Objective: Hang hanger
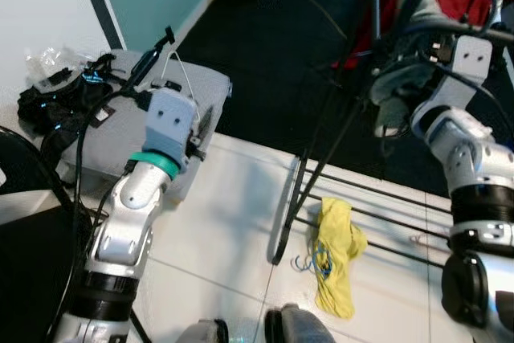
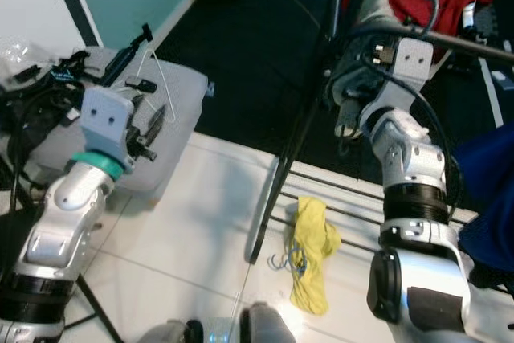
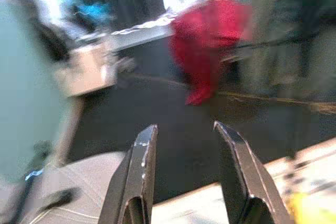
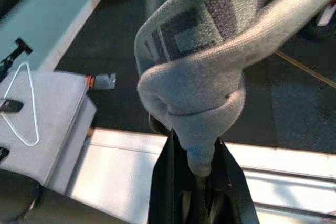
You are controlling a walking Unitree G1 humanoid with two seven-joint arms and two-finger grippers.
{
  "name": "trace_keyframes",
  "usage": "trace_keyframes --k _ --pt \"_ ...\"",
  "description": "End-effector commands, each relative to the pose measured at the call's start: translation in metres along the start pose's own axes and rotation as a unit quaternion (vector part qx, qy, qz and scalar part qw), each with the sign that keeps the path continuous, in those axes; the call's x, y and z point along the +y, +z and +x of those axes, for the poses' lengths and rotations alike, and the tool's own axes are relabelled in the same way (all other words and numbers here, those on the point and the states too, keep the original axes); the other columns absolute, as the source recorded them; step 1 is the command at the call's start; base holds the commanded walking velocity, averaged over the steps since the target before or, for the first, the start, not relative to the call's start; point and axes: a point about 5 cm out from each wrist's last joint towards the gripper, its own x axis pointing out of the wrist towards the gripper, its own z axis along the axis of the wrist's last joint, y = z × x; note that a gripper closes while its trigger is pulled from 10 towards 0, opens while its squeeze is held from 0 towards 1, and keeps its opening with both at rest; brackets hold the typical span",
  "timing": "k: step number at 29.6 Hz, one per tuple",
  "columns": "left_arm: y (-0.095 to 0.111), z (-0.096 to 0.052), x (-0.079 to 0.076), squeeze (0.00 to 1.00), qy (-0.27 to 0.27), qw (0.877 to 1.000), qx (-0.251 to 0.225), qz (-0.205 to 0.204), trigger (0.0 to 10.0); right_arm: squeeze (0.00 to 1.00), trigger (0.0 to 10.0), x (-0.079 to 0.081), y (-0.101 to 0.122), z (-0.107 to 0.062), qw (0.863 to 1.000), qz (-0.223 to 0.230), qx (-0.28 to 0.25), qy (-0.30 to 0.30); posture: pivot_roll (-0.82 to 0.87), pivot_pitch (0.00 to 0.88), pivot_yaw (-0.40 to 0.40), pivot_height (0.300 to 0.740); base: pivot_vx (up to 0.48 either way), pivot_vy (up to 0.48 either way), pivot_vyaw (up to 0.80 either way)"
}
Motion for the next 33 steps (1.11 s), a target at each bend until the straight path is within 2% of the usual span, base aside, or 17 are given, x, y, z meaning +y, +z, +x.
trace_keyframes --k 1,2,4,5,7,16,17,18,19,26,27,28,29,31,32,33 --pt "0.005 -0.003 -0.01 0.0 -0.047 0.999 -0.01 -0.007 10.0 0.0 10.0 -0.006 -0.002 -0.003 1.0 0.0 0.004 -0.012 -0.05 0.078 0.024 0.74 0.0 0.0 0.0" --pt "0.012 -0.004 -0.018 0.0 -0.089 0.996 -0.02 -0.011 10.0 0.0 10.0 -0.006 -0.008 -0.004 1.0 0.006 0.011 -0.014 -0.06 0.079 0.029 0.74 0.0 0.0 0.0" --pt "0.012 -0.004 -0.018 0.0 -0.089 0.996 -0.02 -0.011 10.0 0.0 10.0 -0.006 -0.008 -0.004 1.0 0.006 0.011 -0.014 -0.06 0.079 0.029 0.74 0.0 0.0 0.0" --pt "0.018 -0.004 -0.022 0.0 -0.119 0.992 -0.028 -0.013 10.0 0.0 10.0 -0.006 -0.015 -0.007 1.0 0.011 0.018 -0.018 -0.06 0.08 0.031 0.74 0.0 0.0 0.0" --pt "0.022 -0.003 -0.024 0.0 -0.135 0.99 -0.034 -0.015 10.0 0.0 10.0 -0.006 -0.021 -0.009 0.999 0.014 0.022 -0.023 -0.06 0.082 0.032 0.74 0.0 0.0 0.0" --pt "0.027 -0.001 -0.024 0.0 -0.15 0.988 -0.044 -0.02 10.0 0.0 10.0 -0.004 -0.034 -0.015 0.999 -0.006 0.029 -0.03 -0.07 0.086 0.03 0.74 0.0 0.0 0.0" --pt "0.03 -0.001 -0.025 0.0 -0.167 0.985 -0.048 -0.023 10.0 0.61 10.0 -0.005 -0.041 -0.017 0.999 -0.009 0.036 -0.035 -0.06 0.089 0.026 0.74 0.0 0.0 0.0" --pt "0.03 -0.001 -0.025 0.0 -0.167 0.985 -0.048 -0.023 10.0 0.61 10.0 -0.005 -0.041 -0.017 0.999 -0.009 0.036 -0.035 -0.06 0.089 0.026 0.74 0.0 0.0 0.0" --pt "0.032 -0.002 -0.026 0.0 -0.18 0.982 -0.051 -0.025 10.0 1.0 10.0 -0.006 -0.048 -0.02 0.998 -0.007 0.043 -0.039 -0.06 0.091 0.028 0.74 0.0 0.0 0.0" --pt "0.035 -0.001 -0.026 0.0 -0.195 0.979 -0.056 -0.024 10.0 1.0 10.0 -0.006 -0.057 -0.024 0.998 -0.004 0.049 -0.046 -0.07 0.093 0.036 0.74 0.0 0.0 0.0" --pt "0.036 -0.001 -0.027 0.0 -0.199 0.978 -0.056 -0.026 10.0 0.52 10.0 -0.006 -0.055 -0.026 0.998 -0.013 0.032 -0.048 -0.07 0.093 0.038 0.74 0.0 0.0 0.0" --pt "0.036 0.0 -0.027 0.0 -0.201 0.978 -0.055 -0.028 10.0 0.0 10.0 -0.005 -0.051 -0.029 0.998 -0.042 -0.001 -0.046 -0.07 0.093 0.037 0.74 0.0 0.0 0.0" --pt "0.036 -0.001 -0.028 0.0 -0.203 0.977 -0.054 -0.03 10.0 0.0 10.0 -0.003 -0.047 -0.031 0.997 -0.063 -0.024 -0.043 -0.07 0.093 0.037 0.74 0.0 0.0 0.0" --pt "0.036 -0.001 -0.028 0.0 -0.203 0.977 -0.054 -0.03 10.0 0.0 10.0 -0.003 -0.047 -0.031 0.997 -0.063 -0.024 -0.043 -0.07 0.093 0.037 0.74 0.0 0.0 0.0" --pt "0.036 -0.001 -0.028 0.0 -0.204 0.977 -0.053 -0.031 10.0 0.0 10.0 0.001 -0.047 -0.036 0.996 -0.066 -0.047 -0.035 -0.07 0.096 0.034 0.74 0.0 0.0 0.0" --pt "0.036 -0.001 -0.028 0.0 -0.204 0.977 -0.053 -0.031 10.0 0.0 10.0 0.001 -0.047 -0.036 0.996 -0.066 -0.047 -0.035 -0.07 0.096 0.034 0.74 0.0 0.0 0.0"
